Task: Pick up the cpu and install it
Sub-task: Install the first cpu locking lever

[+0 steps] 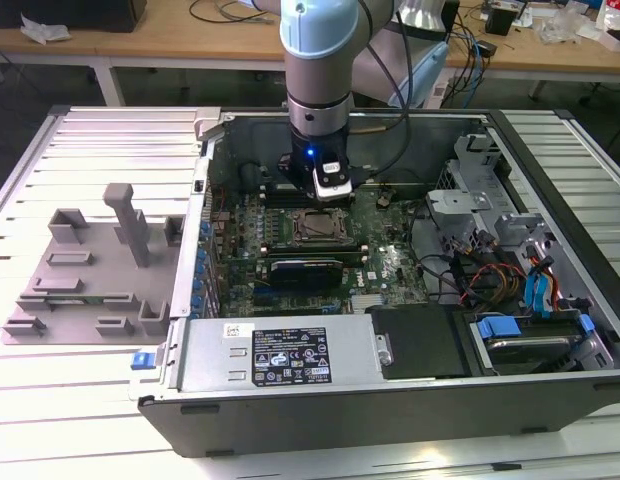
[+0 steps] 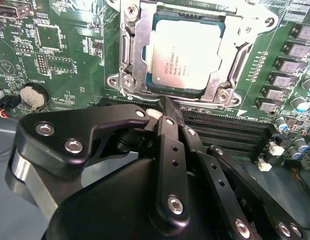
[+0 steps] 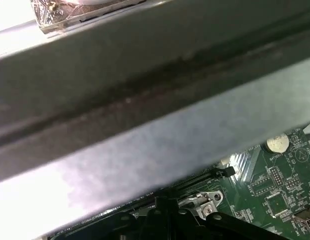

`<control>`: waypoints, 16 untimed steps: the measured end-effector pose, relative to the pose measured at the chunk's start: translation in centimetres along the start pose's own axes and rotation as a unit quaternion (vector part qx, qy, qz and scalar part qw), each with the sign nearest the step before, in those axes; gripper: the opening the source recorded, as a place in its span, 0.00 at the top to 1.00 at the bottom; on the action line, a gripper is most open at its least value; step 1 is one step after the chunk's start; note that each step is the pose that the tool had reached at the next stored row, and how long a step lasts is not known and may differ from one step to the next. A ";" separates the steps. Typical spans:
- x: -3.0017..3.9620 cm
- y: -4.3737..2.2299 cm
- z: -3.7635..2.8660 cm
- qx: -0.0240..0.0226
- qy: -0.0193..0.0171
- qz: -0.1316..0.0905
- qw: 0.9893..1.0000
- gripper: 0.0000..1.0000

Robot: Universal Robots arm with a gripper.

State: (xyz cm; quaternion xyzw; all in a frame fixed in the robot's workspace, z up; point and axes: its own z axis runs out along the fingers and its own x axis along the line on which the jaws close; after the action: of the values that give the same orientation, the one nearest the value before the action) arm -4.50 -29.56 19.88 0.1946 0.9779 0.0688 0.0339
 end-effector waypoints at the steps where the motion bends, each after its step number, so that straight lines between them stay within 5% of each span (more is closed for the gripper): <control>1: -0.01 0.00 0.00 -0.001 0.000 0.000 1.000 0.89; 8: -0.03 0.09 -0.46 -0.002 0.001 0.000 1.000 0.89; 16: -0.17 0.61 -4.07 -0.001 0.000 0.000 1.000 0.89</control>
State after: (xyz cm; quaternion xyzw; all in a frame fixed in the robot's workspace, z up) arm -4.50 -29.55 24.00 0.1946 0.9778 0.0695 0.0336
